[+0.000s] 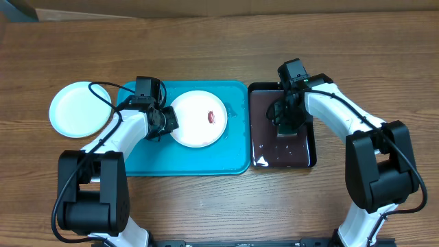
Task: Clean dirty plates on tray and stack at the side
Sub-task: 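Reach the right gripper into the black tray and grasp the green sponge, then rub the held sponge in the water of the black tray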
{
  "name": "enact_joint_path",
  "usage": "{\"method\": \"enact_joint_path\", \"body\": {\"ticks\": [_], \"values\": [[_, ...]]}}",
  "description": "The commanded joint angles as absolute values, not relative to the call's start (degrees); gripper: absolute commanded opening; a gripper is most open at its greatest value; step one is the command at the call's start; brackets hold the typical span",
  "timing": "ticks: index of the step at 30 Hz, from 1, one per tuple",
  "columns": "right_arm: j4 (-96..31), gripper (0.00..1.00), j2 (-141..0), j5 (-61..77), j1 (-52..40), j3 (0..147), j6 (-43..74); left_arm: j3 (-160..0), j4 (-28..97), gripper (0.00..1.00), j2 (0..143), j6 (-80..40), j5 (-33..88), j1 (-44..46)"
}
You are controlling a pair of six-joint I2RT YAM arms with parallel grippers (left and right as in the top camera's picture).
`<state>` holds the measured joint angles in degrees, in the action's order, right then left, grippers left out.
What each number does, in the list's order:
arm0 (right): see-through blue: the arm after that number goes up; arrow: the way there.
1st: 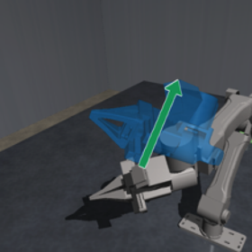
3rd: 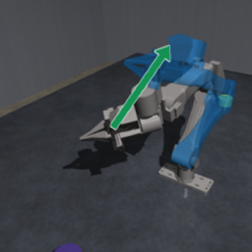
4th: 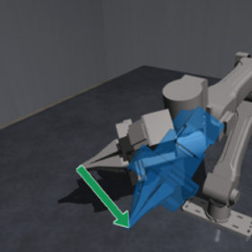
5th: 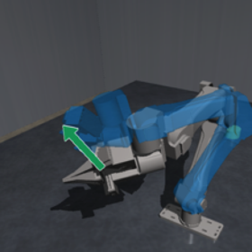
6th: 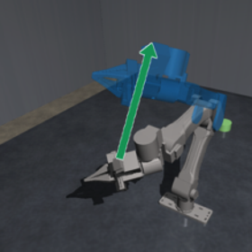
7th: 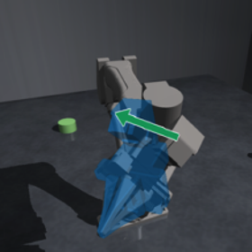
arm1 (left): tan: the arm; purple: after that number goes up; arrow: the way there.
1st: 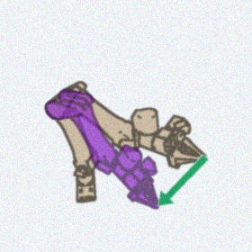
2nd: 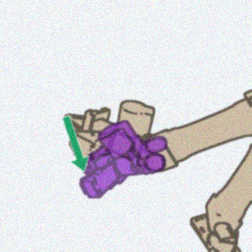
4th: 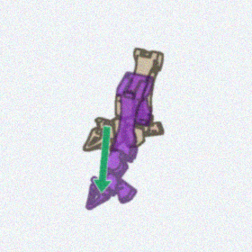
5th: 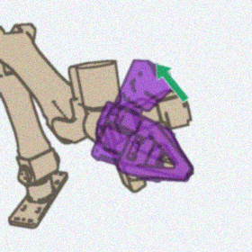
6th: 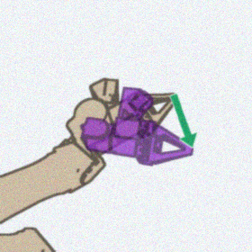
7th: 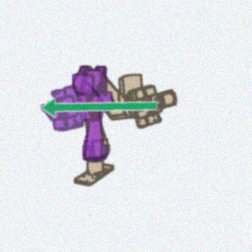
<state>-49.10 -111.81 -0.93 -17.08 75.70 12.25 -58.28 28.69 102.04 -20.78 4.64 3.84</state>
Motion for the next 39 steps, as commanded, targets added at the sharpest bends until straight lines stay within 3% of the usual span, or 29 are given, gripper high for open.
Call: {"method": "enact_joint_path", "body": {"ticks": [1,6,21,22,23,24,39], "values": [[-49.4,0.55,-110.3,-1.5,-17.2,75.5,12.4,-59.0,28.7,0.06,103.1,-20.1,4.5,4.2],[-49.5,0.45,-110.3,-1.4,-17.2,75.5,12.4,-59.0,28.7,0.06,103.1,-20.1,4.5,4.2],[-50.9,0.44,-110.3,-1.4,-17.2,74.2,12.4,-59.0,28.9,0.06,103.1,-20.1,4.5,4.2],[-50.9,0.35,-110.3,-1.4,-17.2,74.2,12.4,-59.0,28.9,0.06,103.1,-20.1,4.5,4.2],[-50.8,0.15,-110.3,-1.4,-17.2,74.2,12.4,-59.0,28.9,0.06,103.1,-20.1,4.5,4.2],[-50.7,0.04,-110.3,-1.4,-17.2,74.3,12.4,-59.0,28.9,0.06,103.1,-20.1,4.4,4.2],[-65.3,0.04,-103.2,-0.8,-17.1,89.6,11.9,-59.0,28.7,0.05,103.1,-20.1,4.2,4.2]]}}
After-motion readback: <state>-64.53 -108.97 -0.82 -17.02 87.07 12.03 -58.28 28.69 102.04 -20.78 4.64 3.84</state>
